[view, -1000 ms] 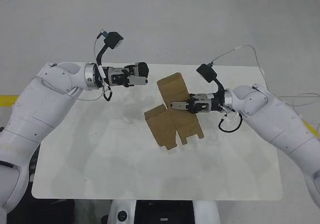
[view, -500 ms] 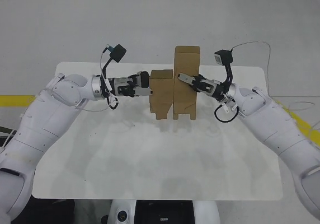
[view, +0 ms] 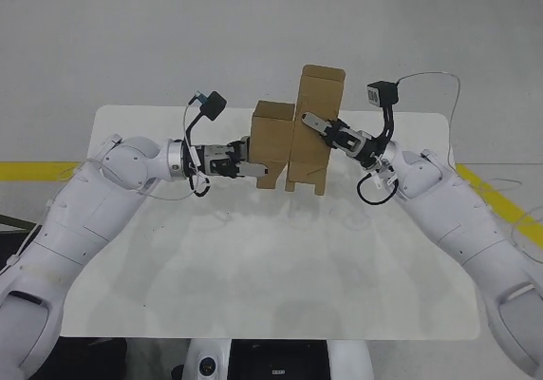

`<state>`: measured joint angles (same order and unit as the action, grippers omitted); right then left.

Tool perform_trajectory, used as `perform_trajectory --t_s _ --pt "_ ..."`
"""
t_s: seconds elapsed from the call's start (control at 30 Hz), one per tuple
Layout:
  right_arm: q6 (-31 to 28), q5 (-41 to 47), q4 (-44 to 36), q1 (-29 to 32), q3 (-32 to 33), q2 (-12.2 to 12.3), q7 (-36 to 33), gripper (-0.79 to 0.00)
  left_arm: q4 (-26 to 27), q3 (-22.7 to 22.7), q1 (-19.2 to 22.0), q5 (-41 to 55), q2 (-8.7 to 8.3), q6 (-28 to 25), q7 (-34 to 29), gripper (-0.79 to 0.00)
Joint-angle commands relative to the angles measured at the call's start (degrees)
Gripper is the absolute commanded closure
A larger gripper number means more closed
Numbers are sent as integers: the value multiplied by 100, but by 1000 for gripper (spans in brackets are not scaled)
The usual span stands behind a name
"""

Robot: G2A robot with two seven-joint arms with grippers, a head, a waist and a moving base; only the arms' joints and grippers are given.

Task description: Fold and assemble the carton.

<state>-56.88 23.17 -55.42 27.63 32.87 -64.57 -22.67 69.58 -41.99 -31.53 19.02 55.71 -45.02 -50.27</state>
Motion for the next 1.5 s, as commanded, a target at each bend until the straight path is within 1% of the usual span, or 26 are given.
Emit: perform_trajectory --t_s 0.0,0.03,0.07,0.5,0.53,0.57,0.6,0.73,0.83,0.93,1.07,1.1,1.23,1.37,1.47 --pt "-8 -4 19 16 40 -25 -28 0 -2 -20 -7 32 11 21 -31 -234" --pt "-14 -7 31 25 61 -39 -42 0 -3 -28 -9 39 16 30 -56 -74" --pt "-23 -12 40 34 80 -52 -63 0 -8 -39 -11 46 21 33 -77 0" --pt "-55 -48 167 136 340 -198 -289 0 -73 -156 -41 63 82 97 -316 0" --pt "-51 -51 179 144 362 -207 -303 -111 -81 -168 -45 74 85 117 -332 0" --pt "-49 -60 190 151 382 -215 -321 -336 -84 -179 -48 86 88 137 -349 0" --pt "-42 -69 203 156 405 -222 -337 -785 -91 -191 -50 95 91 156 -374 0" --pt "-35 -111 272 183 510 -238 -420 -785 -150 -237 -38 244 100 356 -552 0" --pt "-36 -70 291 196 574 -218 -740 -785 -259 -288 30 281 95 593 -766 0" --pt "-42 202 312 211 646 -162 -1329 -785 -317 -332 91 140 85 687 -957 0" --pt "39 640 393 218 770 -44 -2333 -785 -389 -382 113 327 70 929 -1383 0" --pt "141 696 395 218 774 -11 -2615 -785 -418 -390 116 400 66 1023 -1519 0" --pt "865 880 89 279 749 181 -3339 -785 -522 -399 148 682 57 1506 -2119 0" --pt "1295 1184 -166 461 825 401 -3770 -785 -498 -371 113 954 76 1694 -2573 0" --pt "1481 1351 -325 616 863 526 -3956 -785 -423 -335 66 1084 90 1846 -2744 0"
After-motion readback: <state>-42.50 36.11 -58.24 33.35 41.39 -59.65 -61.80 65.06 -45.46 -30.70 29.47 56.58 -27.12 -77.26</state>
